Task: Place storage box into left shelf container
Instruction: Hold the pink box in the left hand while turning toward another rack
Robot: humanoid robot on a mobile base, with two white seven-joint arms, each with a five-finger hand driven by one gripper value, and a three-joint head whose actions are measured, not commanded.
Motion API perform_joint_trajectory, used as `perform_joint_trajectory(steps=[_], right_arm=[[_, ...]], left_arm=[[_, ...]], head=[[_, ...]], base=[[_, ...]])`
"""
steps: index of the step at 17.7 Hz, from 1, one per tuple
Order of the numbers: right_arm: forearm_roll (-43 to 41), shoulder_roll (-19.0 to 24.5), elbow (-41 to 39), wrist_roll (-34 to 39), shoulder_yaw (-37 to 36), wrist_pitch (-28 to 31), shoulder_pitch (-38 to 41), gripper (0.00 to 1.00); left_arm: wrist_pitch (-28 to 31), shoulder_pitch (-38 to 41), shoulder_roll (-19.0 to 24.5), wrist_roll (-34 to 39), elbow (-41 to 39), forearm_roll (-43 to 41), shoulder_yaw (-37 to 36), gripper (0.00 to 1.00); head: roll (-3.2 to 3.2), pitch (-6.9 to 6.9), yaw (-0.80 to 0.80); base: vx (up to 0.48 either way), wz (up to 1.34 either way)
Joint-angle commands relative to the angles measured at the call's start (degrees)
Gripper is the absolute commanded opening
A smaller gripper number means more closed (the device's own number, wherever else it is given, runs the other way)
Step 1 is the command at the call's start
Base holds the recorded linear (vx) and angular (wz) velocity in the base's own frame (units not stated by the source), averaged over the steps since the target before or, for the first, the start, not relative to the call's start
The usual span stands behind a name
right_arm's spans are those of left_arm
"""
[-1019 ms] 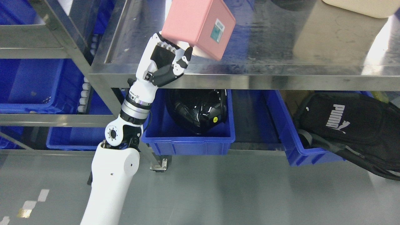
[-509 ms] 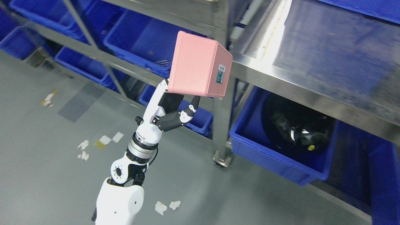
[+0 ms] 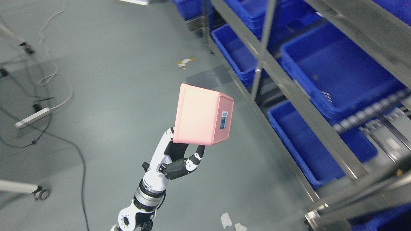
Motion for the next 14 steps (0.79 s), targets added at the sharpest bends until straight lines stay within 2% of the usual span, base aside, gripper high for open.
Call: perform_joint_trajectory(steps=[1,6,14], right_arm=[[0.1,-1.0,-1.0,0.2,-0.3,0.0,0.5,1.0],[0.1,-1.0,-1.0,0.2,-0.3,0.0,0.5,1.0],[0.1,-1.0,-1.0,0.2,-0.3,0.0,0.5,1.0]], left_arm=[[-2.5,7.7,1.0,0.1,-2.3,-0.1,1.6,0.02],[-3.4,8.3,1.0,0.1,-2.3,-0.1,5.2,0.02],[-3.6,9.5,1.0,0.1,-2.3,-0.1,4.7,0.03]], head=[[0.0,0.0,0.0],[0.0,0.01,0.0],[0.0,0.01,0.0]], base=[[0.28,1.17],[0.345,1.05],[0.457,0.38]])
